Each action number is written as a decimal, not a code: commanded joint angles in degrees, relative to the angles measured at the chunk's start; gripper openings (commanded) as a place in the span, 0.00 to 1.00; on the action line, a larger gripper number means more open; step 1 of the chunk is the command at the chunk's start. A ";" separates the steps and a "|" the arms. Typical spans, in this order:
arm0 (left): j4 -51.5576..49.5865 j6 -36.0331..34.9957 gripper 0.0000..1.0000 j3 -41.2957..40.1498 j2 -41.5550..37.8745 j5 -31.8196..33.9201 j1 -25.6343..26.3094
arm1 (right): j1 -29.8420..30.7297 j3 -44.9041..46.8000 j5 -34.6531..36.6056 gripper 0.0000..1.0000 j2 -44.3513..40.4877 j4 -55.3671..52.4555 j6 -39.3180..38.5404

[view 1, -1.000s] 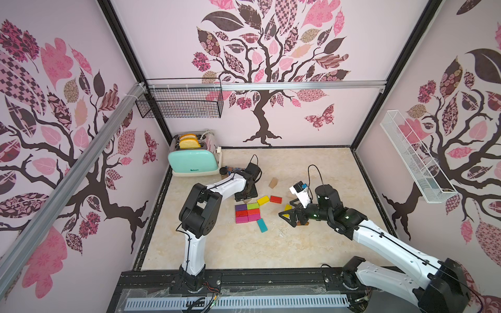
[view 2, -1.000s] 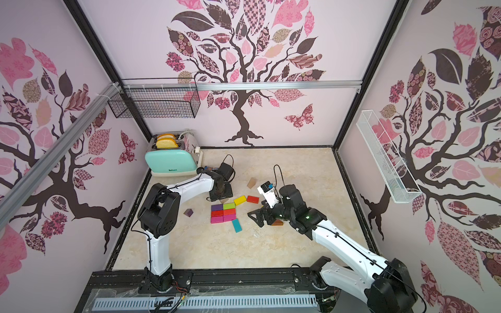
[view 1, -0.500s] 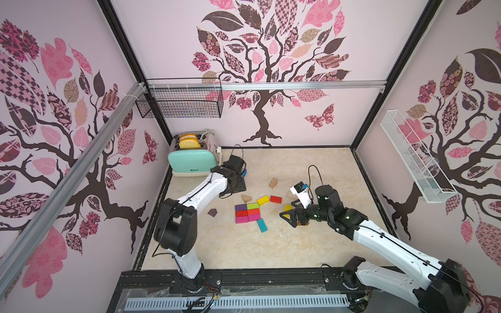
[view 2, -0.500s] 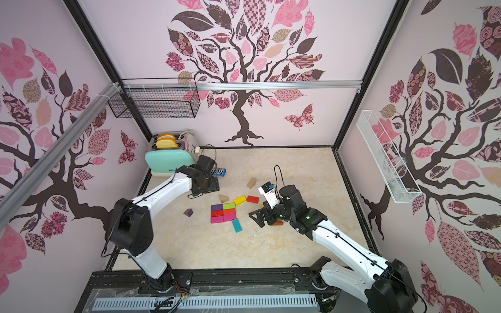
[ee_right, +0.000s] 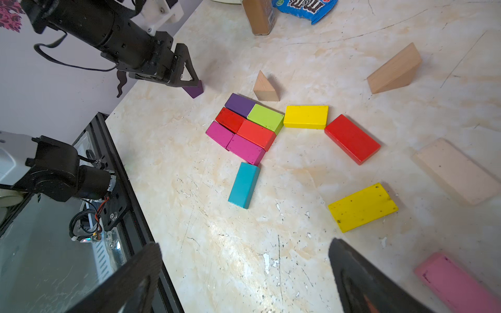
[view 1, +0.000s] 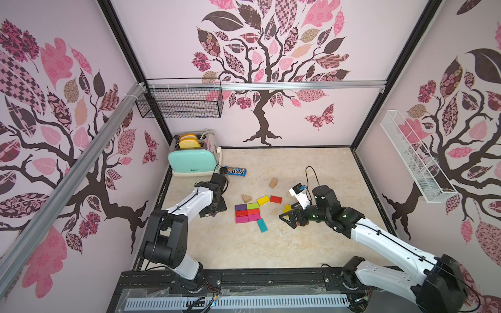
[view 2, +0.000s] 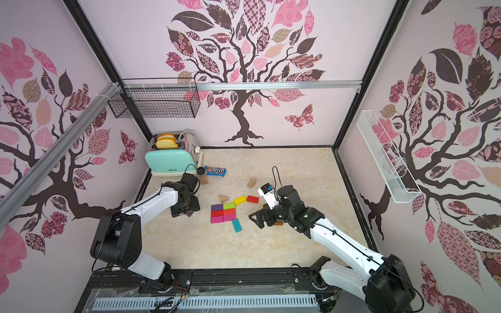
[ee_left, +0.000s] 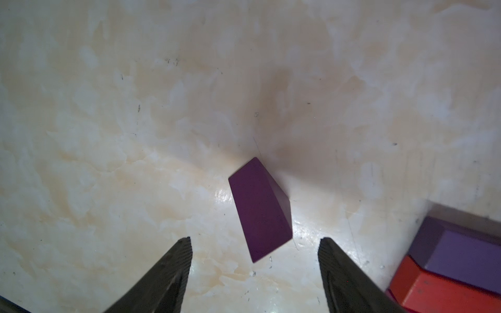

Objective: Assemble a piece of candy with building blocks
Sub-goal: Pick up the building block from the center of the board.

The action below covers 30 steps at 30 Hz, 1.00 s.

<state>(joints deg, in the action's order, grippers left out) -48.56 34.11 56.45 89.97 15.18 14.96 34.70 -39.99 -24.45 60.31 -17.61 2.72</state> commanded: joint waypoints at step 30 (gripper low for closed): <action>8.43 8.62 0.30 -5.34 1.52 -4.48 -3.46 | 0.04 -1.72 -0.43 0.99 -0.90 0.49 -0.44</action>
<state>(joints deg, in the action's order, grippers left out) -40.47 42.26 51.81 93.23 11.20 11.70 34.70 -39.99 -25.47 60.38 -17.12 2.70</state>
